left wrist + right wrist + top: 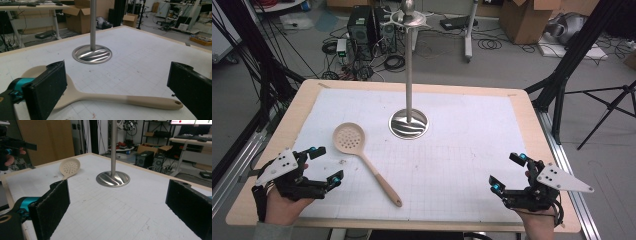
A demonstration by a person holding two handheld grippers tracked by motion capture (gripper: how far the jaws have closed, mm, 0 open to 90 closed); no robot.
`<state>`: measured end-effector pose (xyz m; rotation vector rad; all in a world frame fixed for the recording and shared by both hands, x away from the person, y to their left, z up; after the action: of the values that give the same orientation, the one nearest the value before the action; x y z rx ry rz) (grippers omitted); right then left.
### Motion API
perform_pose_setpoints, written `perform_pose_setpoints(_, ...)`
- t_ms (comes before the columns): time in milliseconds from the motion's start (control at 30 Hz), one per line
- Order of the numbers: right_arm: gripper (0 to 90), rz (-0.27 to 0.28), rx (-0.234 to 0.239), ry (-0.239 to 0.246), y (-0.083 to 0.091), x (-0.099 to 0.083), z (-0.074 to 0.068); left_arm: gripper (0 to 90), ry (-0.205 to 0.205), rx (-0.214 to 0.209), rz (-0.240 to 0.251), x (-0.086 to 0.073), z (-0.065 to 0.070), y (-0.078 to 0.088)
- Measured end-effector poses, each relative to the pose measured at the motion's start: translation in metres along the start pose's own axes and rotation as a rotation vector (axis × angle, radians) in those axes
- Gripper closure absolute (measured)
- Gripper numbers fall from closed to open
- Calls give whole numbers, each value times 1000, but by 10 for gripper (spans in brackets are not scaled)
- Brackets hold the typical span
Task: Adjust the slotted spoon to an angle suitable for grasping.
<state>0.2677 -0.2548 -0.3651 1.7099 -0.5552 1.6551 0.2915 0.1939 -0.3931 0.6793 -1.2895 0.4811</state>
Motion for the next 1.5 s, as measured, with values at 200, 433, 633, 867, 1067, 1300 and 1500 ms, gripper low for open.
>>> perform_pose_setpoints(200,42,-5,-2,-3,1,-1,0,105,3,-3,-22,-4,-1,-3)
perform_pose_setpoints(433,43,-5,-1,-7,1,-2,0,339,-18,3,-57,-7,0,-4)
perform_pose_setpoints(633,43,-13,11,-1,-2,-4,-2,505,-14,30,-87,-13,-4,-7)
perform_pose_setpoints(867,48,-15,19,-3,-3,-4,-3,657,-10,36,-109,-17,-5,-19)
perform_pose_setpoints(1067,50,-17,29,11,-5,-4,-4,767,-51,9,-144,-19,-3,-35)
perform_pose_setpoints(1300,49,-13,30,9,-4,-3,-4,881,-101,-38,-173,-23,-2,-53)
perform_pose_setpoints(1500,49,-14,29,7,-2,-3,-4,893,-86,-61,-186,-25,-8,-68)
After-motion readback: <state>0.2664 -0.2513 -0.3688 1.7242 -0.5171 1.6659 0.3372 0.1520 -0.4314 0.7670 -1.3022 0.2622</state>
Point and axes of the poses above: each handheld gripper's, and its own axes: y roughly backward along the jaws, x roughly out of its top, z roughly to its right, the point moved 9 cm from there along -y, roughly forward along the jaws, and after that the axes turned 4 degrees about y, right-handed, at the moved point
